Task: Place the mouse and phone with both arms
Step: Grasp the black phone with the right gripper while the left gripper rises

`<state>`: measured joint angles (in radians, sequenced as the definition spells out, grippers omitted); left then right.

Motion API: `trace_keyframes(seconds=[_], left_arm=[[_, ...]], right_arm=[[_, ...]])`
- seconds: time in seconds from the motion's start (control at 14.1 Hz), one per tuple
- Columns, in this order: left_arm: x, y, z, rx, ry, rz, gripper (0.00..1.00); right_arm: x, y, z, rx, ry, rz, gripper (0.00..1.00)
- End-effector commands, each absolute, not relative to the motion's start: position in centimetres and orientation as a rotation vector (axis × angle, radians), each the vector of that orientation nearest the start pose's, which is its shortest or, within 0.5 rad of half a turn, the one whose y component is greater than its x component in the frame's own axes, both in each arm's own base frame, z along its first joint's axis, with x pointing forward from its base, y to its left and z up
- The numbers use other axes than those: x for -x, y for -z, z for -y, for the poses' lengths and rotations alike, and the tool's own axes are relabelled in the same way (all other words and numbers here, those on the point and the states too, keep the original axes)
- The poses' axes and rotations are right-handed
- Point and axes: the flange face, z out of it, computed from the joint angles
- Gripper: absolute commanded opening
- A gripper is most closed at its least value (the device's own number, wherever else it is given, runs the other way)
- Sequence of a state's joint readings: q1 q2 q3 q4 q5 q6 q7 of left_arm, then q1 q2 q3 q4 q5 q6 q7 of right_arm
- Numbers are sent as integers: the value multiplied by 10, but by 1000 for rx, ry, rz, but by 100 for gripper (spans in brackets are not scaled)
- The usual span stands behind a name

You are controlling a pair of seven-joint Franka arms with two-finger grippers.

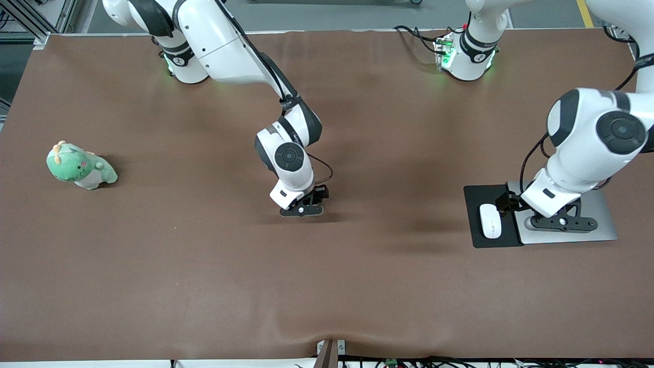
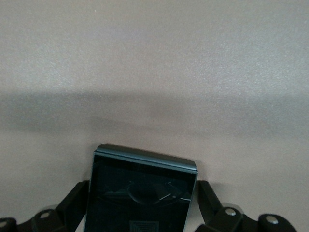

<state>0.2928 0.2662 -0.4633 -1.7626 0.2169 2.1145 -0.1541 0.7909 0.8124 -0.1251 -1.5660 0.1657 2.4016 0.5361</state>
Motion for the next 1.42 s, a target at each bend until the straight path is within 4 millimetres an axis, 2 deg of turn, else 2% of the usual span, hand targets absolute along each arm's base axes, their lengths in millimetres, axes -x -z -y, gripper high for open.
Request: trace_keyframes(seconds=[0.0,0.07,0.14,0.21,0.28,0.35,0.42,0.57,0.71,0.85,0.92,1.06,1.2,1.35], left_arm=[[-634,-484,85,3112,148,-147,100],[-631,-498,94,3120,131,-157,100],[-625,-513,99,3113,130,-169,100],[-621,-523,100,3120,131,-164,100],[-615,-537,104,3140,159,-153,100],[-612,-552,106,3149,191,-143,100],[-610,-560,112,3151,181,-154,100],[-604,-569,116,3138,125,-168,100],[-592,-585,123,3135,144,-163,100],[-579,-595,129,3139,115,-176,100],[-574,-598,132,3137,102,-185,100],[-564,-602,137,3126,108,-198,100],[-554,-604,135,3123,106,-198,100],[-549,-602,132,3144,93,-215,100]], right_arm=[[-539,-169,-446,3092,21,59,36],[-538,-169,-447,3093,18,35,6],[-528,-174,-459,3104,33,-38,0],[-533,-187,-455,3138,56,-112,0],[-539,-197,-446,3171,36,-101,0],[-546,-217,-438,3172,17,-51,0],[-556,-237,-422,3173,-11,14,0],[-577,-284,-384,3155,-59,13,0],[-584,-316,-366,3140,-71,18,0],[-596,-352,-336,3117,-55,-40,0],[-601,-372,-318,3107,-57,-48,0],[-611,-411,-267,3088,-70,-53,0],[-620,-449,-202,3055,-91,-63,0],[-623,-478,-144,3030,-101,-63,0]])
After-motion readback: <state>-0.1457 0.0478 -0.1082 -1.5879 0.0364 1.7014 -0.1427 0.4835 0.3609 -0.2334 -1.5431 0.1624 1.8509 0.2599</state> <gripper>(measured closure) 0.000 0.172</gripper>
